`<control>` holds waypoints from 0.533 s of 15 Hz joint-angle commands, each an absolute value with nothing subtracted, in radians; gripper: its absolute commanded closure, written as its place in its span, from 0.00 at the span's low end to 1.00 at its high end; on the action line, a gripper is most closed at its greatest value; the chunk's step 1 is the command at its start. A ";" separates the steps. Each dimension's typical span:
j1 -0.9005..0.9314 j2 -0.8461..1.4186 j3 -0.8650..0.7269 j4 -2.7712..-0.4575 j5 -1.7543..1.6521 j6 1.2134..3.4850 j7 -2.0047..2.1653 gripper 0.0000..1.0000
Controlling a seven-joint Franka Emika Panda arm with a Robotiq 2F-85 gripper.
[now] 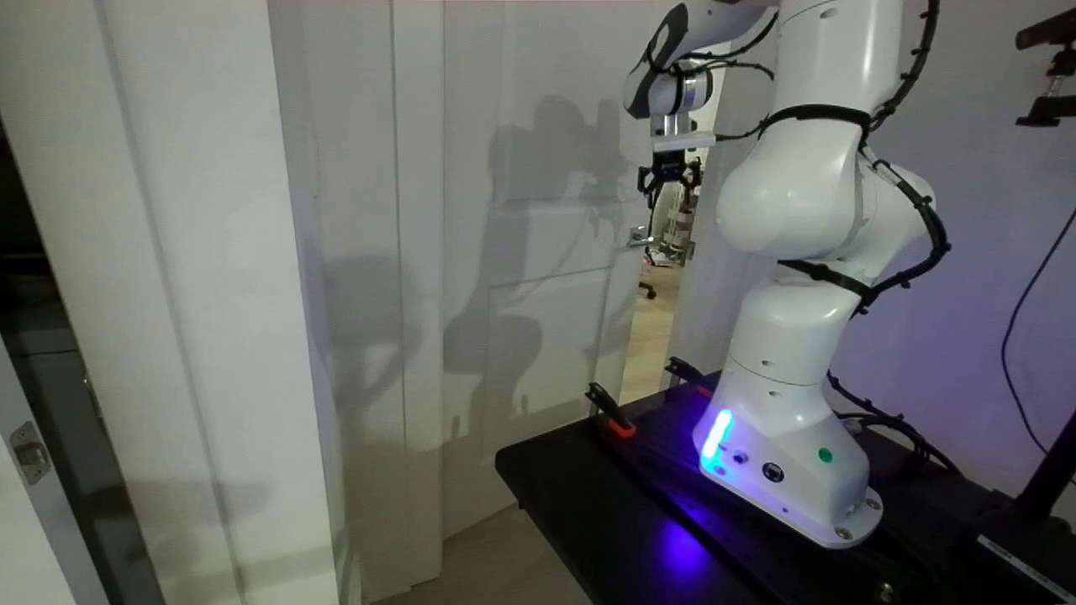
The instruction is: Open the door
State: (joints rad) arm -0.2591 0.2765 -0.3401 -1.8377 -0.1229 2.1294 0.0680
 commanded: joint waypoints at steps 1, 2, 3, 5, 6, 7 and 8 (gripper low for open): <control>-0.231 0.094 -0.318 -1.902 -0.180 1.907 0.118 0.00; -0.228 0.064 -0.309 -1.896 -0.183 1.841 0.121 0.00; -0.226 0.031 -0.301 -1.894 -0.192 1.780 0.126 0.00; -0.243 0.077 -0.296 -1.851 -0.171 1.781 0.089 0.00; -0.242 0.047 -0.292 -1.852 -0.179 1.736 0.088 0.00; -0.242 0.027 -0.290 -1.855 -0.182 1.718 0.088 0.00; -0.242 0.015 -0.290 -1.861 -0.183 1.712 0.088 0.00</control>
State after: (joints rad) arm -0.2269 0.0126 -0.3038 -1.8652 -0.1833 1.7153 0.0890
